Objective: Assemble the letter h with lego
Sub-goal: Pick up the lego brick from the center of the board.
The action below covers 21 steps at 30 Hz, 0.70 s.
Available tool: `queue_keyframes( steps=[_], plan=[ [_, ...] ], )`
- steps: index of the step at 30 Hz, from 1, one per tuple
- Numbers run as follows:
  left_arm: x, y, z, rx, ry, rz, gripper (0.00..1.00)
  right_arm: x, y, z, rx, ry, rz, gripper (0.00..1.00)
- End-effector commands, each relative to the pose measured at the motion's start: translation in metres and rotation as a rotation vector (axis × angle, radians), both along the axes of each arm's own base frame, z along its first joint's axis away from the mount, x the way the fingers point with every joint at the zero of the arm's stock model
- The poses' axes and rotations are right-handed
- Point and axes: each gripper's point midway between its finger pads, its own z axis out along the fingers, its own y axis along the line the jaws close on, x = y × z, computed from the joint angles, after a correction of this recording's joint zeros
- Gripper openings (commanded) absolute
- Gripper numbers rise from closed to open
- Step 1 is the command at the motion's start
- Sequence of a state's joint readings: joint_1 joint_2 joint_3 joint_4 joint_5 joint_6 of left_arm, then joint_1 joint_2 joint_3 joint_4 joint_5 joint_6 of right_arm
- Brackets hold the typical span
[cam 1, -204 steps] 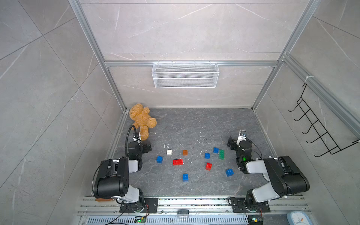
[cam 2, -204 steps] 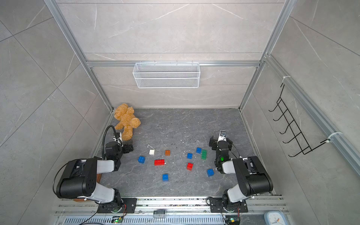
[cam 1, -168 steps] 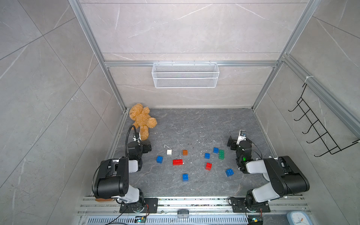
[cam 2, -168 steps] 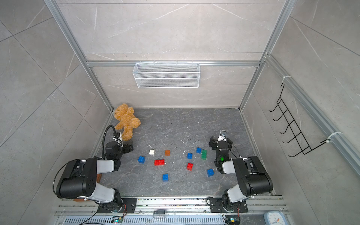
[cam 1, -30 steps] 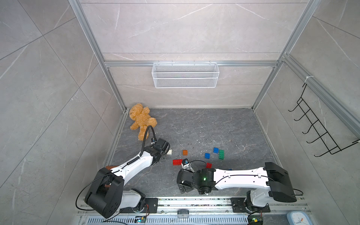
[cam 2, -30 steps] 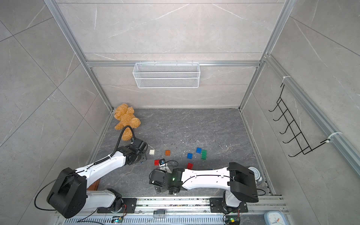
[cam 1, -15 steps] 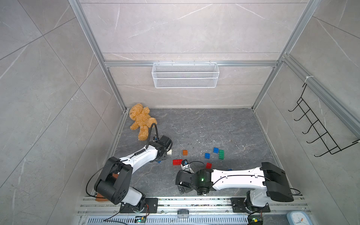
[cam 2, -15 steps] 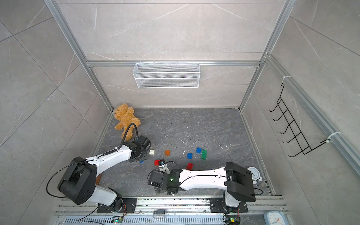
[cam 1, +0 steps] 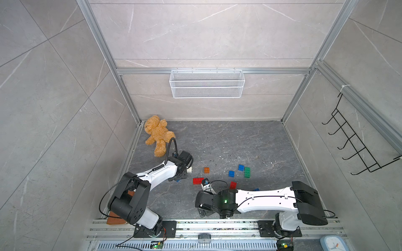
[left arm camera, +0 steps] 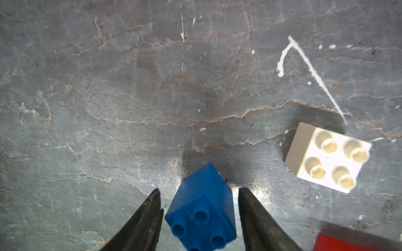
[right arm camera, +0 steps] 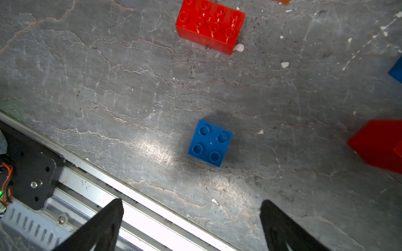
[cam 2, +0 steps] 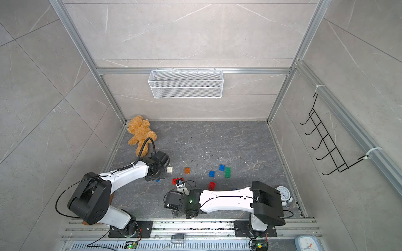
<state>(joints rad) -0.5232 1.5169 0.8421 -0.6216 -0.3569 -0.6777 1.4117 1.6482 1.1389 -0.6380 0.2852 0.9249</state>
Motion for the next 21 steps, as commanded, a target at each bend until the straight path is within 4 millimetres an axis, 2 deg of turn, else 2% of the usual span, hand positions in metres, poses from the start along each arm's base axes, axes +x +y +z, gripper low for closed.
queue_keyframes(
  steps=[1, 10, 21],
  plan=[
    [-0.0046, -0.002, 0.0032, -0.03, -0.007, 0.012, 0.56, 0.0011, -0.0026, 0.0027, -0.026, -0.02, -0.013, 1.0],
    [-0.0087, -0.0049, -0.0018, -0.057, 0.007, 0.025, 0.5, 0.0011, -0.003, 0.0047, -0.038, -0.031, -0.009, 1.0],
    [-0.0051, -0.0016, 0.0019, -0.034, -0.011, 0.029, 0.43, 0.0021, -0.0076, 0.0024, -0.063, -0.044, -0.011, 1.0]
  ],
)
